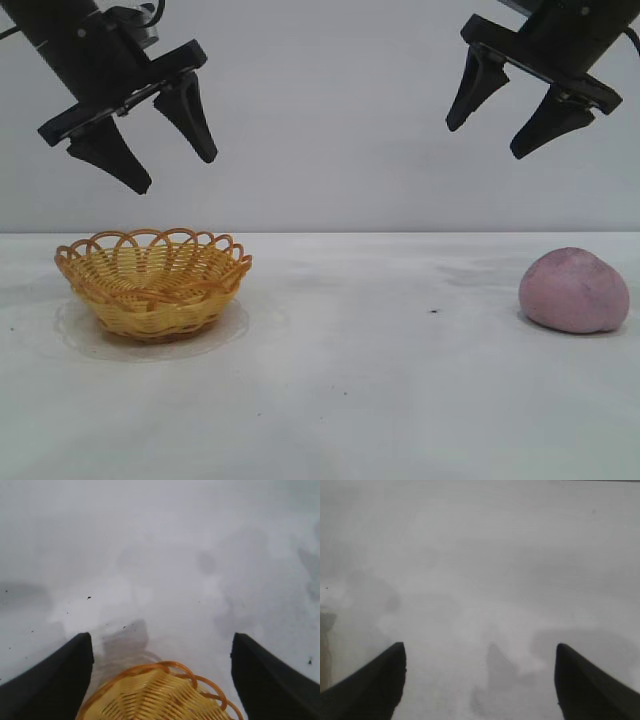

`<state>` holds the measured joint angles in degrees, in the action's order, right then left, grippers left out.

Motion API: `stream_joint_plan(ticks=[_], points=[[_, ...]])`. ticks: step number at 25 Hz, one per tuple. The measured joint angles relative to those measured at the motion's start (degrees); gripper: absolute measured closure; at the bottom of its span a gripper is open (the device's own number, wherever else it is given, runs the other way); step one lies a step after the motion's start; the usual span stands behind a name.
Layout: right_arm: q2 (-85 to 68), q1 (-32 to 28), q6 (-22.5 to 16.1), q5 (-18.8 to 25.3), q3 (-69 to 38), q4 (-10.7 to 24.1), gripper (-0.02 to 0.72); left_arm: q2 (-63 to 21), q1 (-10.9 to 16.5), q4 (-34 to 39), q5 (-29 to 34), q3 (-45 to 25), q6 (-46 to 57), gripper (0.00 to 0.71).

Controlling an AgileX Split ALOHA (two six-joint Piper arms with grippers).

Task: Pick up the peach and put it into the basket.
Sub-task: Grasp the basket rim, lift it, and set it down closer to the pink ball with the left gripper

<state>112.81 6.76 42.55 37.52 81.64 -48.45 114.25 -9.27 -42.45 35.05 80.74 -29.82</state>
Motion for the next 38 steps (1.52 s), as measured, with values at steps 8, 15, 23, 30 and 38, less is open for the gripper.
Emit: stream_joint_plan(ticks=[8,15,23,30,38], points=[[0.0,0.0,0.1,0.0,0.0,0.1,0.183,0.0,0.0,0.0,0.0,0.0,0.0,0.176],[0.0,0.0,0.1,0.0,0.0,0.1,0.183,0.0,0.0,0.0,0.1,0.0,0.0,0.176],[0.0,0.0,0.1,0.0,0.0,0.1,0.183,0.0,0.0,10.3,12.1,4.4,-0.4,0.176],[0.0,0.0,0.1,0.0,0.0,0.1,0.183,0.0,0.0,26.6,27.8,14.1,-2.6,0.176],[0.0,0.0,0.1,0.4,0.0,0.2,0.183,1.5,-2.1,30.8,32.5,15.0,-7.1,0.176]])
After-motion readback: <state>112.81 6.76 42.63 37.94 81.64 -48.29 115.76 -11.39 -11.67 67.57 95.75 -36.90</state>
